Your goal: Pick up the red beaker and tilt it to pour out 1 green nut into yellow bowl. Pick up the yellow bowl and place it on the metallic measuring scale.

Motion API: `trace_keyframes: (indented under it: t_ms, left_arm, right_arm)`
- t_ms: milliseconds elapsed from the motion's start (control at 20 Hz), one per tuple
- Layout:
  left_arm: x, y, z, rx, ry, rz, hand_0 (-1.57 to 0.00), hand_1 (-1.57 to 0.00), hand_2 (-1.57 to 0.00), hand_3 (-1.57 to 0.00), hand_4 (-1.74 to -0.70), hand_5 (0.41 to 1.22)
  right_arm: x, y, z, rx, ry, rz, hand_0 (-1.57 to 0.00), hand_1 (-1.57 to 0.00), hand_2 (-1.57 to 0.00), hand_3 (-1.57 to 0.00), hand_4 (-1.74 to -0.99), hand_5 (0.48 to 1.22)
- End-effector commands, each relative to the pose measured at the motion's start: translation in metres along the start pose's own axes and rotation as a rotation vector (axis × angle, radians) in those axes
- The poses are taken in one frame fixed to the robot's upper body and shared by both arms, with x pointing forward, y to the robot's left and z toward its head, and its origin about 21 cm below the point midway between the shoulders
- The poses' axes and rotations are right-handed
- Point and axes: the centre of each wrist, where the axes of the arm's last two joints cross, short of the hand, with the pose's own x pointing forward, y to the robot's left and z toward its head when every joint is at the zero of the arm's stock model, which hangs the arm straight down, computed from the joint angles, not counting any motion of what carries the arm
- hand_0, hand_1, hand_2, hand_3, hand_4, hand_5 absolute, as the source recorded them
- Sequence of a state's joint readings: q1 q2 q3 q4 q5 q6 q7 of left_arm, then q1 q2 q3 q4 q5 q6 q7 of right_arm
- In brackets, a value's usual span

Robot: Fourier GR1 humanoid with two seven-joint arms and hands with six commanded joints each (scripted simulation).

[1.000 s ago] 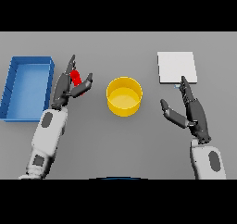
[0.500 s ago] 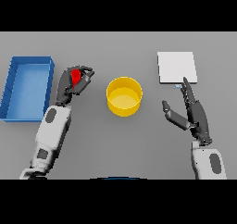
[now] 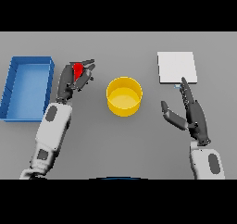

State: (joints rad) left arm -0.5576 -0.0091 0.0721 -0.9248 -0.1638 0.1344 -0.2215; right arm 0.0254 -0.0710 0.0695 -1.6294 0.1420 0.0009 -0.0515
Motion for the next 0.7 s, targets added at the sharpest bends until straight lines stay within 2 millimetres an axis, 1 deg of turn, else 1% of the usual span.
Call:
trace_keyframes:
  t_ms: [0,150,250,300,400,450,500,550,600,650]
  left_arm:
    - [0.005,0.005,-0.001,0.003,-0.009,-0.008,-1.55,-1.55,-1.55,-1.53,-1.5,1.211]
    - [0.028,0.004,-0.006,-0.018,-0.046,-0.093,-1.56,-1.56,-1.56,-1.55,-1.5,1.216]
    - [0.039,0.01,-0.006,-0.048,-0.063,-0.171,-1.56,-1.56,-1.56,-1.56,-1.58,1.181]
    - [0.044,0.011,-0.006,-0.059,-0.064,-0.205,-1.57,-1.57,-1.56,-1.56,-1.62,1.174]
    - [0.05,0.013,-0.007,-0.075,-0.059,-0.252,-1.57,-1.57,-1.56,-1.56,-1.62,1.165]
    - [0.052,0.013,-0.008,-0.081,-0.057,-0.27,-1.57,-1.57,-1.56,-1.56,-1.62,1.158]
    - [0.054,0.014,-0.009,-0.087,-0.055,-0.285,-1.57,-1.57,-1.56,-1.56,-1.62,1.151]
    - [0.056,0.014,-0.011,-0.09,-0.055,-0.298,-1.57,-1.57,-1.56,-1.56,-1.62,1.14]
    - [0.059,0.012,-0.012,-0.108,-0.062,-0.334,-1.57,-1.57,-1.57,-1.56,-1.64,1.131]
    - [0.062,0.013,-0.014,-0.13,-0.068,-0.389,-1.57,-1.57,-1.57,-1.56,-1.66,1.126]
  right_arm:
    - [0.0,-0.002,0.001,-0.002,-0.007,0.009,0.0,0.0,0.0,0.0,-1.294,0.662]
    - [-0.002,0.002,-0.004,0.007,0.003,0.014,0.0,0.0,0.0,0.0,-1.289,0.664]
    - [0.0,0.005,-0.004,0.009,-0.019,0.008,0.0,0.0,0.0,0.0,-1.281,0.663]
    - [0.0,0.002,-0.003,0.006,-0.017,0.013,0.0,0.0,0.0,0.0,-1.277,0.664]
    - [0.0,-0.001,-0.003,0.008,-0.018,0.02,0.0,0.0,0.0,0.0,-1.277,0.672]
    - [0.0,0.002,-0.001,0.013,-0.013,0.008,0.0,0.0,0.0,0.0,-1.277,0.675]
    - [-0.002,0.002,-0.002,0.009,-0.005,0.014,0.0,0.0,0.0,0.0,-1.277,0.677]
    - [-0.001,0.006,-0.003,0.012,0.003,0.013,0.0,0.0,0.0,0.0,-1.277,0.679]
    - [0.001,0.004,-0.003,0.009,-0.006,0.012,0.0,0.0,0.0,0.0,-1.274,0.683]
    - [0.002,0.003,-0.004,0.008,-0.015,0.005,0.0,0.0,0.0,0.0,-1.273,0.686]
